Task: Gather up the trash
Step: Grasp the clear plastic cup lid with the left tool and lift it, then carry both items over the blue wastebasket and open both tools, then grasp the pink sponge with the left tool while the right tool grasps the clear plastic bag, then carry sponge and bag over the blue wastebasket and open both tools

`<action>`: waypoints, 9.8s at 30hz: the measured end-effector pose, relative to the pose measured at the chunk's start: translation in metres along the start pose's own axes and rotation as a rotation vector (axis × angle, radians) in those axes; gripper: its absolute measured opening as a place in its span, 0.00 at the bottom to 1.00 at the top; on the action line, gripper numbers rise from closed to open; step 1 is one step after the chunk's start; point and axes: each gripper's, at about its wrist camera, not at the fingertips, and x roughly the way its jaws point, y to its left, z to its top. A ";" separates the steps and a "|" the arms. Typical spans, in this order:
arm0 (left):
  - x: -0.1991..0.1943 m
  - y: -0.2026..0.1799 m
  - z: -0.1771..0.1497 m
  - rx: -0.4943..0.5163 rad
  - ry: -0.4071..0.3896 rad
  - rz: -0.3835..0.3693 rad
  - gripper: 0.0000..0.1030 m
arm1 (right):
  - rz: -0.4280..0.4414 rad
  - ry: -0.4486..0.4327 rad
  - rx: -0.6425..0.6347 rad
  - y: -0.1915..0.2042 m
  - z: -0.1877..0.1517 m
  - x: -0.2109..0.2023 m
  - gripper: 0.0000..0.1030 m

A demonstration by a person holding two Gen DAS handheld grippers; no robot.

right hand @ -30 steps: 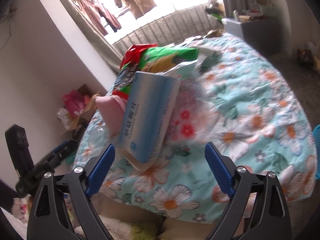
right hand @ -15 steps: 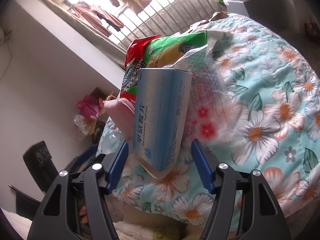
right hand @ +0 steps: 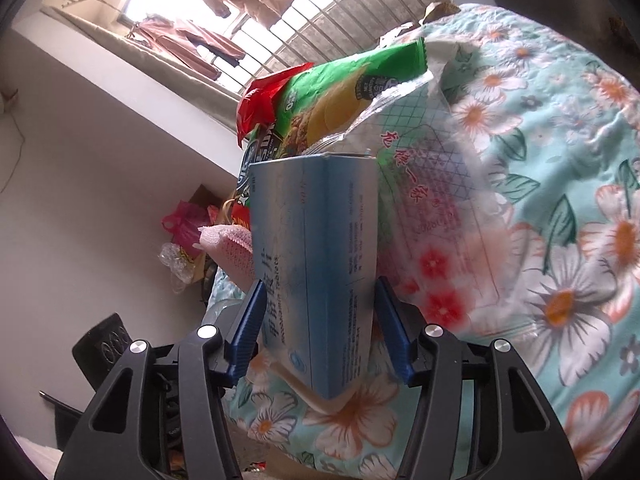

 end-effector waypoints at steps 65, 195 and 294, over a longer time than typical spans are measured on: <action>-0.079 -0.091 0.036 0.135 -0.165 -0.147 0.67 | -0.010 -0.324 -0.088 0.005 -0.037 -0.152 0.33; 0.039 0.041 0.041 -0.071 0.063 -0.281 0.59 | -0.060 -0.016 -0.026 -0.056 0.025 -0.027 0.24; 0.319 -0.614 -0.007 0.755 0.480 -0.445 0.41 | -0.711 -0.710 0.845 -0.453 -0.073 -0.336 0.09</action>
